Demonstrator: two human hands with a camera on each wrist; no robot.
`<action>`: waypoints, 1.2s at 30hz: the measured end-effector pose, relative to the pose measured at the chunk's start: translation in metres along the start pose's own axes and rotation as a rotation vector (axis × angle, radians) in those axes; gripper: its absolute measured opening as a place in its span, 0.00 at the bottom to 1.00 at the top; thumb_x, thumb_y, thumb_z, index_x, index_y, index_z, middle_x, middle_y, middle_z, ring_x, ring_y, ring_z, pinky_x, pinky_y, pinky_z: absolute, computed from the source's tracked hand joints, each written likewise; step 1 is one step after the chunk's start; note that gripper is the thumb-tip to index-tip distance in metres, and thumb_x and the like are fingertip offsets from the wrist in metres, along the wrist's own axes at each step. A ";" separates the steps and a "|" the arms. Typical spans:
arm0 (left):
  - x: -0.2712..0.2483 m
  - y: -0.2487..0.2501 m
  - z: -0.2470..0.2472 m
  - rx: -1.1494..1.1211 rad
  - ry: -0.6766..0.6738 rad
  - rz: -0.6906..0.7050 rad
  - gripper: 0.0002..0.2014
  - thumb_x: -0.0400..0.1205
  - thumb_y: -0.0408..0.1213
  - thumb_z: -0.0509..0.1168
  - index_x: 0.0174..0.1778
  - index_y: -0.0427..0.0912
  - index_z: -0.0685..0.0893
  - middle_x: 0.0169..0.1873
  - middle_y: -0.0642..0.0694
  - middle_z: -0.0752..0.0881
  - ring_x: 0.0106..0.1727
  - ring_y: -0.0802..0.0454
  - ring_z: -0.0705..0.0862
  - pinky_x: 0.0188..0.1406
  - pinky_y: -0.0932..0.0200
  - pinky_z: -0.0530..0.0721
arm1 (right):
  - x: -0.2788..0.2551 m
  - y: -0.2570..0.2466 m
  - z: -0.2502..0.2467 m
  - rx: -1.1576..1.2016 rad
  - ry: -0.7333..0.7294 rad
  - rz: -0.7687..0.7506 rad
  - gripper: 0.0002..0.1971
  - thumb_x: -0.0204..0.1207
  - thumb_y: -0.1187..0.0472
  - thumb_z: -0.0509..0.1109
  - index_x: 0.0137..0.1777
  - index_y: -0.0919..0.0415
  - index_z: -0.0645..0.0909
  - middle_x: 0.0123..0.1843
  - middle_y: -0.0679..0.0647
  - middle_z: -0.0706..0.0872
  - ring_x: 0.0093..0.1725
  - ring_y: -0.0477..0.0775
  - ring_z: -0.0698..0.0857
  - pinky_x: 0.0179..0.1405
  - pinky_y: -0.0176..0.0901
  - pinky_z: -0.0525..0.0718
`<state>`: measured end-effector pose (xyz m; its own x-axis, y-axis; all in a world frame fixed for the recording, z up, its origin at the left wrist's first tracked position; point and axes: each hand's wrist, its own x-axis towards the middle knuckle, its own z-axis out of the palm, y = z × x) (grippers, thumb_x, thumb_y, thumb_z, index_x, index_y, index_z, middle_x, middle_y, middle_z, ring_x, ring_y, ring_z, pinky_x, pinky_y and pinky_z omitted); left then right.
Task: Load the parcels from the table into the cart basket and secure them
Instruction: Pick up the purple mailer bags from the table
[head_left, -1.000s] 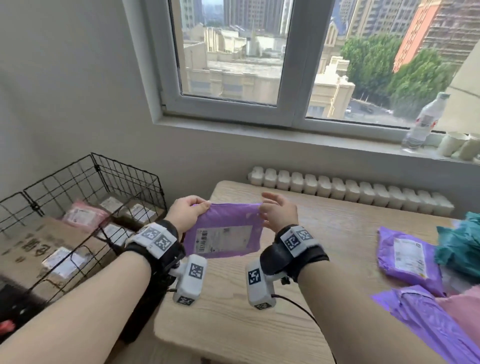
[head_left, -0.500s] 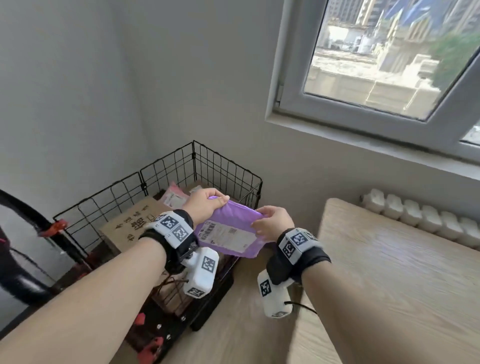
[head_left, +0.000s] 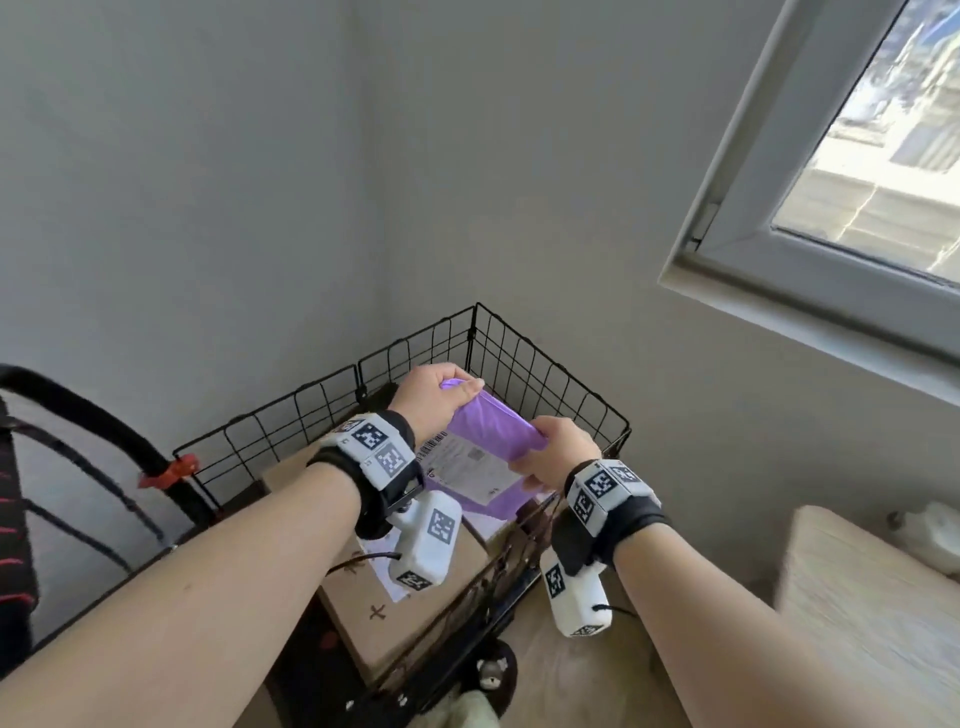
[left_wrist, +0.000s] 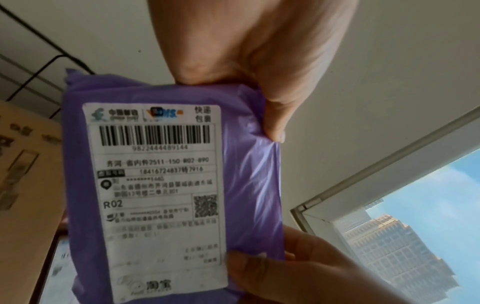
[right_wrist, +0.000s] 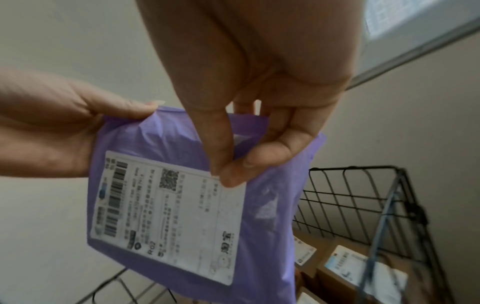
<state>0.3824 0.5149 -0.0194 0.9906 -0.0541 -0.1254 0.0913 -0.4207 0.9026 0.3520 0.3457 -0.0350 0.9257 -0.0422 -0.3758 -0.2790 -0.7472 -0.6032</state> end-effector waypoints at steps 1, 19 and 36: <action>0.016 0.001 -0.003 0.000 0.029 0.004 0.08 0.82 0.40 0.67 0.47 0.39 0.86 0.38 0.50 0.85 0.41 0.56 0.80 0.35 0.66 0.75 | 0.018 -0.005 0.000 0.025 -0.008 0.008 0.06 0.69 0.62 0.71 0.44 0.51 0.80 0.31 0.50 0.89 0.30 0.49 0.88 0.40 0.43 0.90; 0.265 -0.126 0.035 0.027 0.045 -0.624 0.15 0.81 0.38 0.65 0.64 0.40 0.80 0.56 0.40 0.85 0.57 0.43 0.84 0.58 0.49 0.81 | 0.339 0.054 0.029 -0.014 -0.027 0.320 0.17 0.75 0.61 0.61 0.64 0.53 0.72 0.55 0.59 0.86 0.52 0.60 0.86 0.46 0.42 0.81; 0.327 -0.252 0.107 -0.248 -0.051 -0.997 0.14 0.83 0.29 0.59 0.61 0.49 0.71 0.60 0.43 0.71 0.68 0.41 0.68 0.60 0.45 0.74 | 0.442 0.092 0.138 -0.086 -0.286 0.186 0.29 0.78 0.67 0.61 0.78 0.49 0.64 0.84 0.57 0.52 0.69 0.61 0.77 0.62 0.46 0.80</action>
<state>0.6721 0.5062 -0.3322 0.4483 0.1763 -0.8763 0.8938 -0.0965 0.4379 0.7009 0.3497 -0.3535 0.7489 -0.0044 -0.6627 -0.4023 -0.7977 -0.4493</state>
